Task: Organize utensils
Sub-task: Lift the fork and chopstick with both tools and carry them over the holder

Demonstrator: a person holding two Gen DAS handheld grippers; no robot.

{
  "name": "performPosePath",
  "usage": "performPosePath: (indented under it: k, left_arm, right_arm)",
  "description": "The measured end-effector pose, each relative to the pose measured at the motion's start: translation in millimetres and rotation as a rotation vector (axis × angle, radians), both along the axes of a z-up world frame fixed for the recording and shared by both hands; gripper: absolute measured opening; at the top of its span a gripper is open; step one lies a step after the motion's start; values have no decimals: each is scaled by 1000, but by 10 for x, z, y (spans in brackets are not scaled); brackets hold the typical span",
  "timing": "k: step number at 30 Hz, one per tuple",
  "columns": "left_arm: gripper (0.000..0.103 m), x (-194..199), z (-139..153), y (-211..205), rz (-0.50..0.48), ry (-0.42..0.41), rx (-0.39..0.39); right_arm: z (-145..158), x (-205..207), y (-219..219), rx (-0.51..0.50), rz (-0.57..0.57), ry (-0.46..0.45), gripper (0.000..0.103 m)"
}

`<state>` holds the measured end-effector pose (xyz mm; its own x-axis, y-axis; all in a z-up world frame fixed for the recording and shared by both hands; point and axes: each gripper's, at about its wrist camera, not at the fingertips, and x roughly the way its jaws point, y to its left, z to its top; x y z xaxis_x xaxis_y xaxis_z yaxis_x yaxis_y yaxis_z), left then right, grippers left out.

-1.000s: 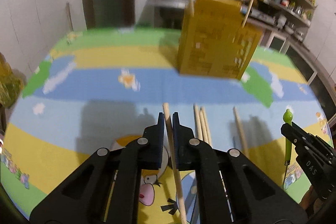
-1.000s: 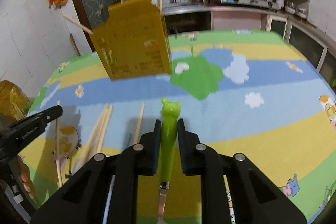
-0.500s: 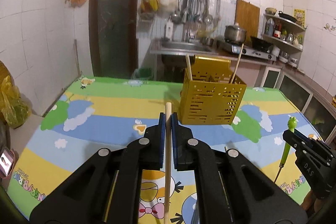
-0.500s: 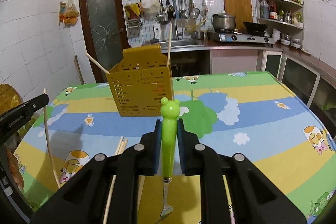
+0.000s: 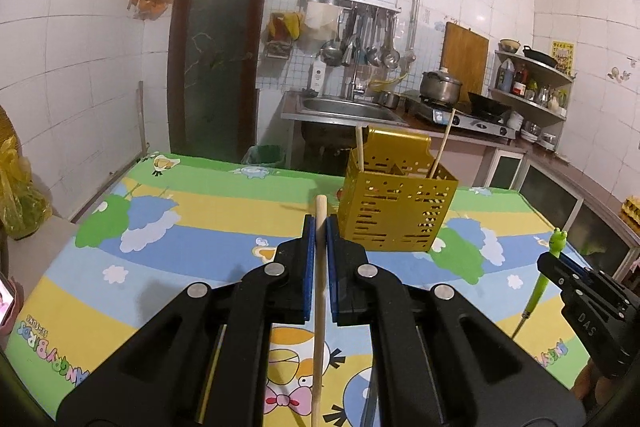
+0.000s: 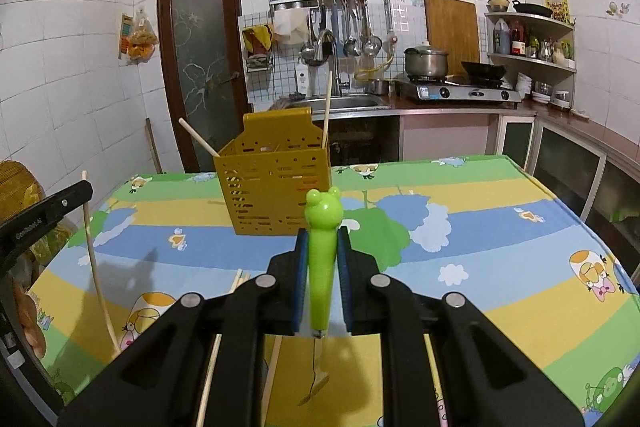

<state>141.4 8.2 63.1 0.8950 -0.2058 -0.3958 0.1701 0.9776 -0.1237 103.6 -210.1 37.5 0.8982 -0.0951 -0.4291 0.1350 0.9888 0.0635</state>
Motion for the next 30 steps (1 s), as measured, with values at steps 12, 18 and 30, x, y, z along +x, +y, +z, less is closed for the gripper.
performPosePath:
  k: [12,18,30]
  left_arm:
    - [5,250,463,-154,-36,-91,-15]
    - [5,555,880,-314,-50,-151,-44]
    - [5,1462,1444,-830,-31,-266,-85]
  right_arm:
    - [289,204,-71,-20,3,-59,14]
    - [667,454,-105,-45,11,-123,14]
    - [1359,1393,-162,-65,52,-195,14]
